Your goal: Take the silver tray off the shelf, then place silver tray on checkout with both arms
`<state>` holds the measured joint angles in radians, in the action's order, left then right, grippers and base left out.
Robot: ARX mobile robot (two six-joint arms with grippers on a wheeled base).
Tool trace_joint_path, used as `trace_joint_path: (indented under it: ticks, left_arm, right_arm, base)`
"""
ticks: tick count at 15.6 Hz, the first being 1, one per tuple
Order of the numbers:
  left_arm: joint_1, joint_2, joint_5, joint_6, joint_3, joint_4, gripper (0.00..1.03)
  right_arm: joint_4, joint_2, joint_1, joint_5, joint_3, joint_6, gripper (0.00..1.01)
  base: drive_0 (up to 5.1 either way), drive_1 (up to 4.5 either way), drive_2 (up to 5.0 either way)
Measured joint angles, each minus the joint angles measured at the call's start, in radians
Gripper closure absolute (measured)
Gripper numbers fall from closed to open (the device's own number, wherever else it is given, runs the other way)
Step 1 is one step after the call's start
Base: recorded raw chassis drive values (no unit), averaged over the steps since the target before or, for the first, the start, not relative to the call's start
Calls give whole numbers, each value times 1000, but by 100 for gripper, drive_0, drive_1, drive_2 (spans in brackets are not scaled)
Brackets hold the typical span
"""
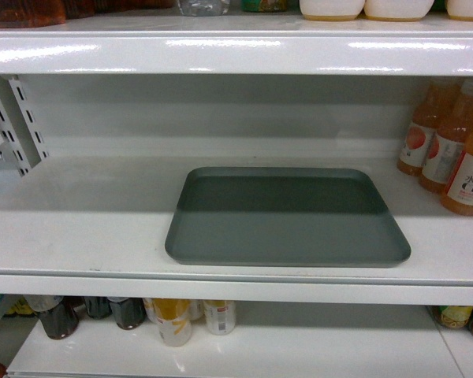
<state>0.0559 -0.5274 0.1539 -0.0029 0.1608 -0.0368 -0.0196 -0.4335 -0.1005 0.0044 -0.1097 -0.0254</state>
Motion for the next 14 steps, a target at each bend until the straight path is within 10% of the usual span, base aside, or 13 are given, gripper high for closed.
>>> trace_joint_path:
  ticks: [3, 7, 11, 14]
  left_arm:
    - [14, -446, -120, -17, 65, 240, 5]
    - [109, -950, -134, -64, 272, 452, 5]
    - [174, -1262, -92, -82, 460, 457, 5]
    - [210, -1561, -55, -126, 796, 373, 5]
  right_arm:
    - [-280, -419, 0, -49, -40, 10, 3]
    - [-539, -922, -15, -64, -201, 11, 3]
    - [-565, -1231, 11, -76, -384, 55, 3]
    - [-462, -1599, 29, -61, -787, 111, 3]
  base:
    - [0, 0, 0]
    - [0, 0, 0]
    - [0, 0, 0]
    - [0, 0, 0]
